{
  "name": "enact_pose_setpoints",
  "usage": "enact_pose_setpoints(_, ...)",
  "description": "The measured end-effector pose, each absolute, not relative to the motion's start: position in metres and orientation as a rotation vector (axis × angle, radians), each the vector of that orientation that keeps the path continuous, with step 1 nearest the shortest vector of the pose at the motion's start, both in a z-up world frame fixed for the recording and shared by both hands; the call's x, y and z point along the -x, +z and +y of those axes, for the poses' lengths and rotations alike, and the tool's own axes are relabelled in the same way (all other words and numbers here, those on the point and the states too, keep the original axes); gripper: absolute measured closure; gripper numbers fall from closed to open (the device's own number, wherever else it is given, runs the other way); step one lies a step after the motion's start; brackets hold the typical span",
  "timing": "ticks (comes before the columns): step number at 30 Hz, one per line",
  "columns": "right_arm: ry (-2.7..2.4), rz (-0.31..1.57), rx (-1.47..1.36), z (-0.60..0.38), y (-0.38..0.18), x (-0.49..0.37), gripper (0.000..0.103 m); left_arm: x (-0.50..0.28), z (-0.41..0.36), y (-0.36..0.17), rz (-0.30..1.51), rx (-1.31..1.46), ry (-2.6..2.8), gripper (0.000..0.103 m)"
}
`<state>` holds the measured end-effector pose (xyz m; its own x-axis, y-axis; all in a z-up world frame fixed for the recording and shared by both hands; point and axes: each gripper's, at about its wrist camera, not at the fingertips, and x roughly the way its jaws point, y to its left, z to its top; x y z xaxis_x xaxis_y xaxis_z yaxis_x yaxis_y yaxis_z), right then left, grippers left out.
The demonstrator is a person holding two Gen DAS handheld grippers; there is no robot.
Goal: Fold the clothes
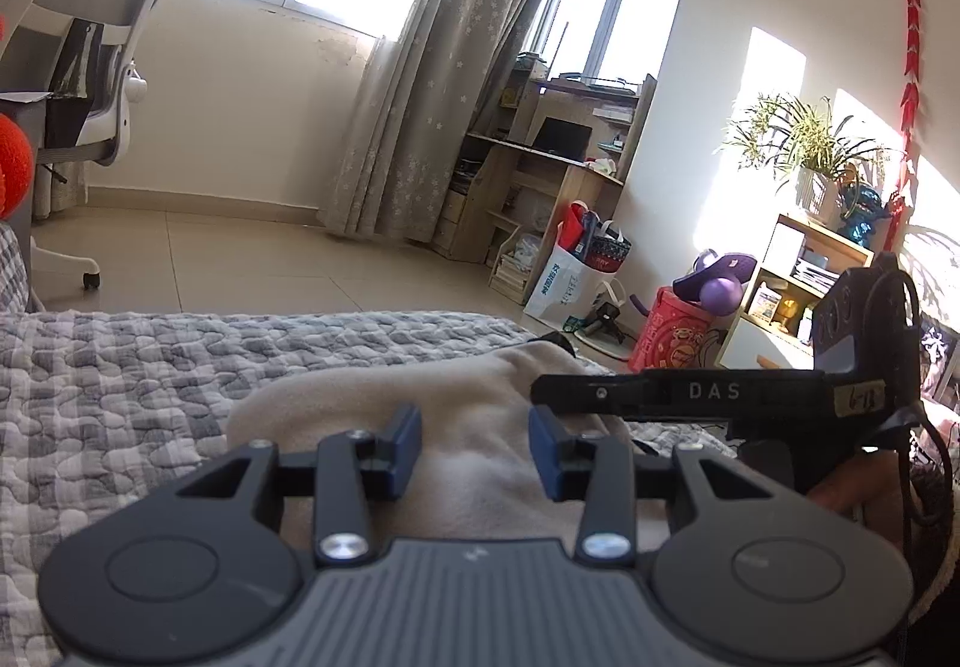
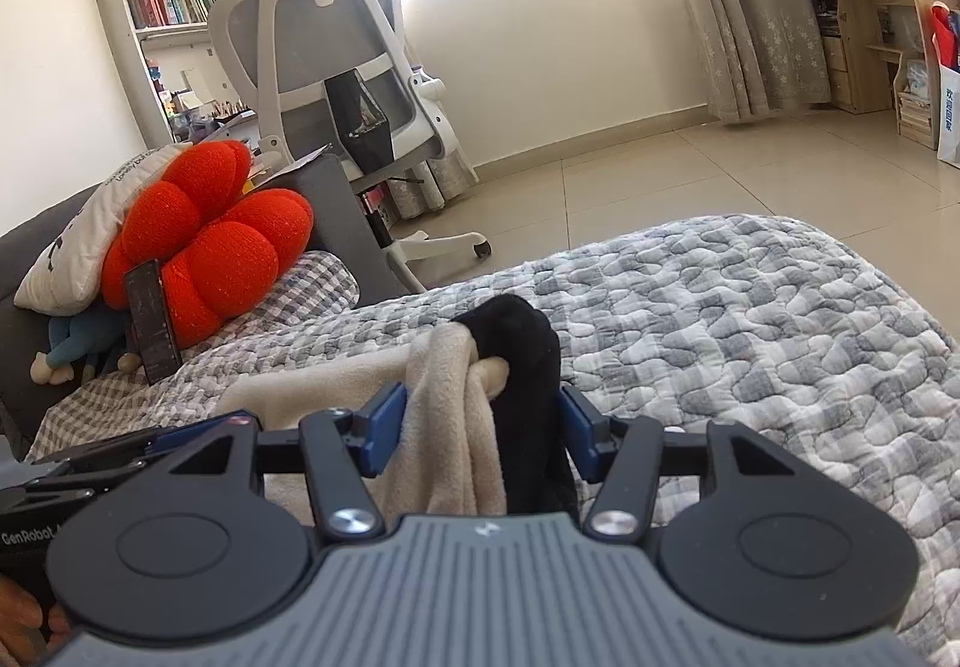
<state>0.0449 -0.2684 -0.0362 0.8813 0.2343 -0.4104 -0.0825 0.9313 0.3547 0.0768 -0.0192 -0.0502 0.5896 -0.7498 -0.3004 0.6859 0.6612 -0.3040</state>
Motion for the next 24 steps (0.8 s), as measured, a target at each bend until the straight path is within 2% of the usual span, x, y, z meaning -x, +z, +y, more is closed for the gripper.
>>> enact_pose_setpoints(8, 0.195, 0.456, -0.356, -0.272, -0.018, -0.008, 0.047, -0.053, 0.01, -0.043, 0.418, 0.196, -0.811, 0.064)
enact_pose_setpoints(17, 0.225, 0.533, -0.431, -0.275, -0.024, 0.019, 0.048, -0.03, 0.018, -0.046, 0.433, 0.208, -0.846, 0.073)
enact_pose_setpoints(19, 0.223, 0.545, -0.422, -0.273, -0.027, 0.021, 0.051, -0.027, 0.01, -0.05, 0.449, 0.176, -0.863, 0.075)
enact_pose_setpoints(21, 0.213, 0.558, -0.404, -0.27, -0.031, 0.02, 0.062, -0.026, 0.003, -0.054, 0.463, 0.152, -0.883, 0.075)
enact_pose_setpoints(23, 0.192, 0.573, -0.368, -0.266, -0.035, 0.019, 0.069, -0.027, -0.002, -0.058, 0.48, 0.139, -0.898, 0.075)
enact_pose_setpoints(24, 0.178, 0.582, -0.339, -0.264, -0.038, 0.017, 0.076, -0.027, -0.004, -0.06, 0.492, 0.136, -0.905, 0.075)
